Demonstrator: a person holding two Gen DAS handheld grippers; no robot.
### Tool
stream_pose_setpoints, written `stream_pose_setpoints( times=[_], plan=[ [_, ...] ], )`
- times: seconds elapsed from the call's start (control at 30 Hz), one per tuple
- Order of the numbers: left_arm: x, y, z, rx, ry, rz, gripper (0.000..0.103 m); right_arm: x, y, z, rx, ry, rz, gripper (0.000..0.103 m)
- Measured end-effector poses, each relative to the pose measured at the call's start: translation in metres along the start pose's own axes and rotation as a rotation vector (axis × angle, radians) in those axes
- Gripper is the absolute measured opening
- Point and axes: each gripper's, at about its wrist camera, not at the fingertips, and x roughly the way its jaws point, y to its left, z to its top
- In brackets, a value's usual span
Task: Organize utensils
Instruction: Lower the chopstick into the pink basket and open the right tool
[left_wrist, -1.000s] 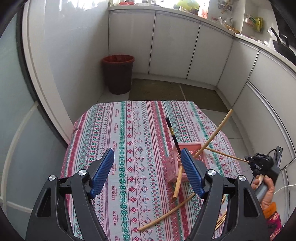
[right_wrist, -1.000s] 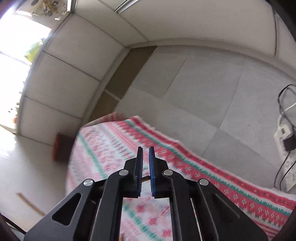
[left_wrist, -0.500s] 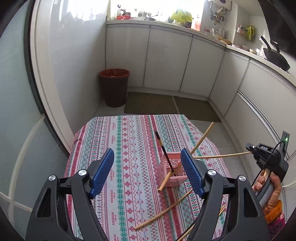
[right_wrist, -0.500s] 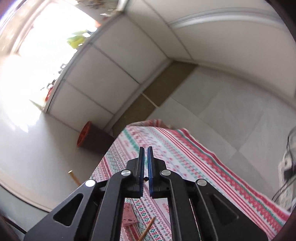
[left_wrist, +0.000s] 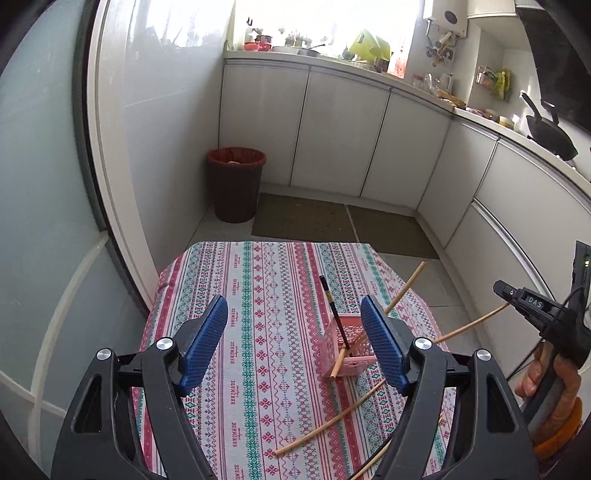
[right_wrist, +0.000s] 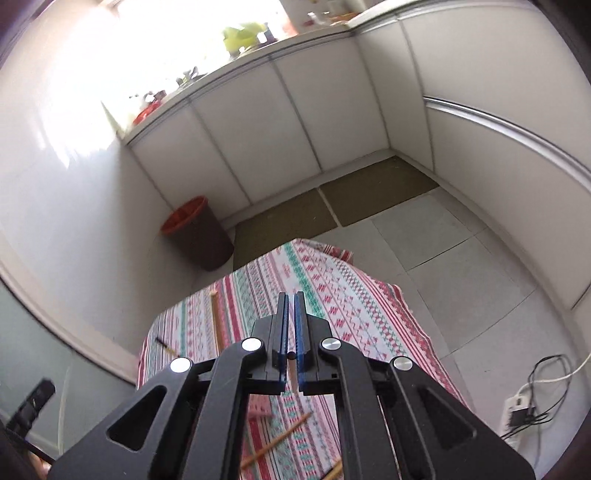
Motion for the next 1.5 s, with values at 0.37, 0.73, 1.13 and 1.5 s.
stream_pose_setpoints(
  times=[0.37, 0.73, 1.13, 1.5],
  plan=[
    [-0.016, 0.007, 0.007, -0.036, -0.032, -0.024, 0.072, -0.079, 0.056, 0.037, -0.070, -0.004, 0.105, 0.003],
    [-0.014, 0.020, 0.012, -0.074, -0.037, -0.016, 0.072, -0.051, 0.111, 0.053, -0.155, -0.006, 0.101, 0.003],
    [-0.028, 0.021, 0.015, -0.087, -0.066, -0.036, 0.076, -0.051, 0.125, 0.037, -0.166, -0.036, 0.145, 0.063],
    [0.013, -0.058, -0.035, 0.246, 0.185, -0.135, 0.090, -0.074, -0.021, -0.035, 0.152, 0.068, 0.143, 0.096]
  ],
)
